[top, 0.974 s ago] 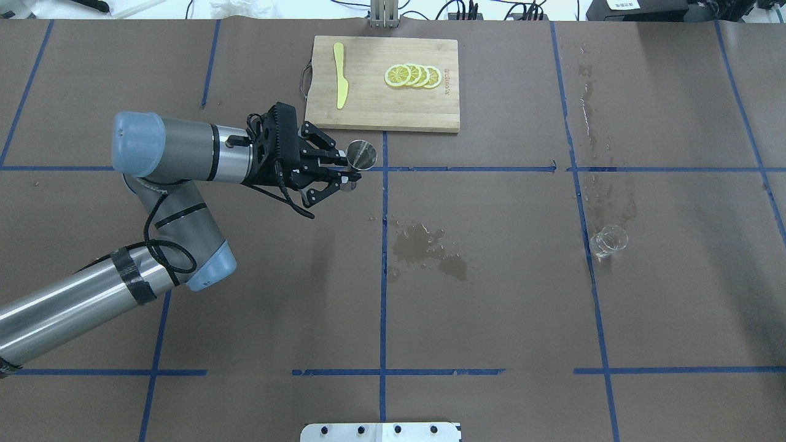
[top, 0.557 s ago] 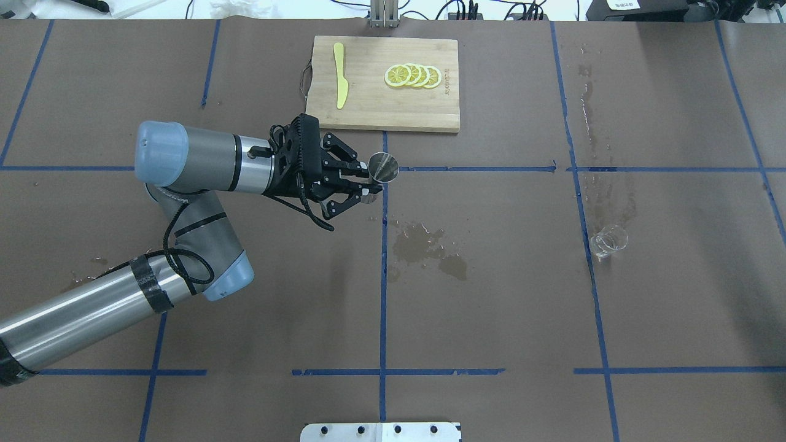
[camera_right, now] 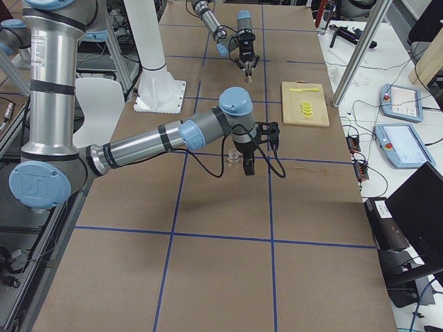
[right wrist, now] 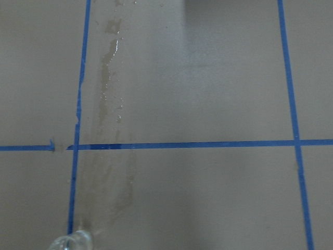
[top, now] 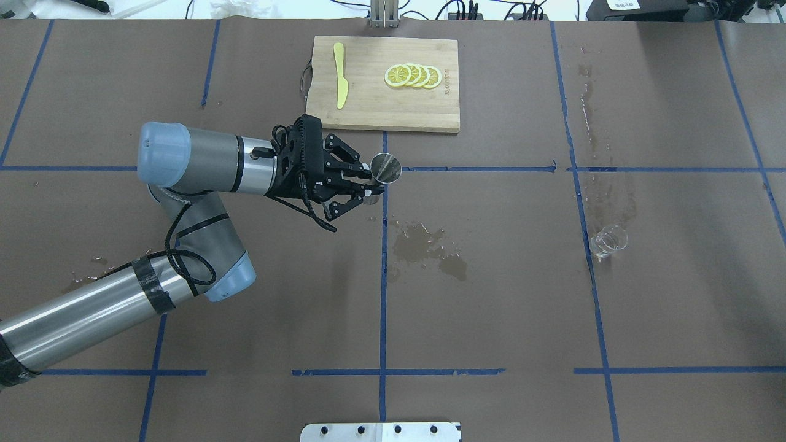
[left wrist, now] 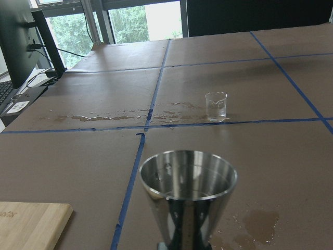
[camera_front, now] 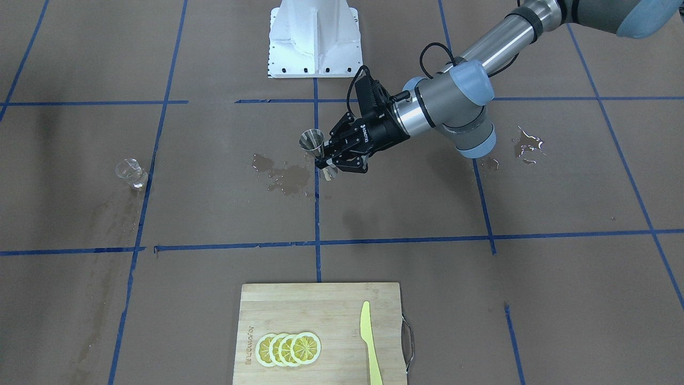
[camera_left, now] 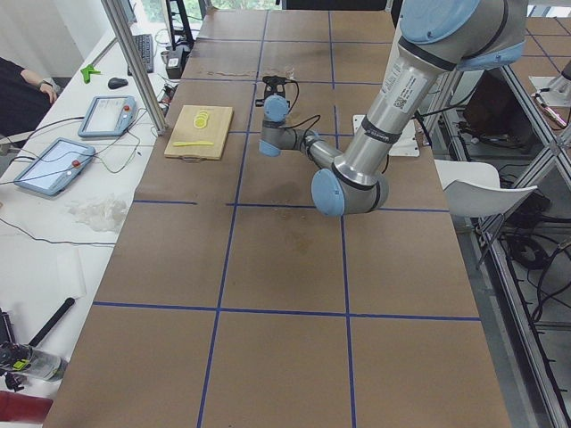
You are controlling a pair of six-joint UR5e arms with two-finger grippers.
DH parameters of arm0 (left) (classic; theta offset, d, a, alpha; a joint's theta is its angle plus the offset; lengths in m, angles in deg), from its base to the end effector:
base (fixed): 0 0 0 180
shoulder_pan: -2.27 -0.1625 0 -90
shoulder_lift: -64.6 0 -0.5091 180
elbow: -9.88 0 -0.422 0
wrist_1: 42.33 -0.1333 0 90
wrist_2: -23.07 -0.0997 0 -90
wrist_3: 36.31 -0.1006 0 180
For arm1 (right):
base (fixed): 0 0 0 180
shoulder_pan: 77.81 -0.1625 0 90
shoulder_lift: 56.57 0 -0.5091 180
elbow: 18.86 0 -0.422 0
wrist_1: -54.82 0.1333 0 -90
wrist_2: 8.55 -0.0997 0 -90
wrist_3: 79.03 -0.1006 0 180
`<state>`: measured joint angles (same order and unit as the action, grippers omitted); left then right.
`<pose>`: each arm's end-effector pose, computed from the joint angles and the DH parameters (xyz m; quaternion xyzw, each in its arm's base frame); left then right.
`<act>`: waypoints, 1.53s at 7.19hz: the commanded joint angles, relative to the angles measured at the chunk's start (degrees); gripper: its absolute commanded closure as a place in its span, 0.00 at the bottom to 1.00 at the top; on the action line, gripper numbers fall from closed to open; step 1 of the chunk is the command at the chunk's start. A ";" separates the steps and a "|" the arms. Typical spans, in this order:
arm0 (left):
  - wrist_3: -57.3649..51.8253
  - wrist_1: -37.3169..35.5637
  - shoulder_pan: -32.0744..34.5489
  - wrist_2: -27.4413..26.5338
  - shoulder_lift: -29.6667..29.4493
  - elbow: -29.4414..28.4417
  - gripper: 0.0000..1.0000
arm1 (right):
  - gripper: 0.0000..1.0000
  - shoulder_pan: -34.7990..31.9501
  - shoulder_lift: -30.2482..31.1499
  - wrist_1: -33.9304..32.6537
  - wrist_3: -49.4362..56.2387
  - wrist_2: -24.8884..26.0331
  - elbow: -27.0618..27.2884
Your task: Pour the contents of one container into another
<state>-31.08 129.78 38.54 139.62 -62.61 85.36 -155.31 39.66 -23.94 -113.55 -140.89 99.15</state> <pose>0.5595 -0.5201 0.2858 0.6023 0.5014 0.4098 0.4667 -0.0357 -0.4640 0.5200 0.1049 -0.4232 0.0700 0.8972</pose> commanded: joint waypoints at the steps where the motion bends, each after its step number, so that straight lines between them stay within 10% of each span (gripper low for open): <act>1: 0.13 0.16 0.03 -0.10 0.03 0.10 1.00 | 0.00 13.10 1.58 11.62 -21.45 11.08 2.93; 3: 0.39 0.24 -0.06 -0.97 0.03 0.01 1.00 | 0.00 24.97 3.85 16.61 -35.19 25.30 5.37; 6: 0.48 0.24 0.03 -1.06 0.03 0.10 1.00 | 0.00 50.11 7.90 18.56 -50.44 60.88 6.63; 11: 1.27 0.42 -0.06 -1.85 0.12 0.45 1.00 | 0.00 67.55 9.32 18.64 -62.15 94.68 -0.47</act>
<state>-29.85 130.17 38.49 137.85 -62.55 85.74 -91.21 49.23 -5.28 -173.78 -53.17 101.04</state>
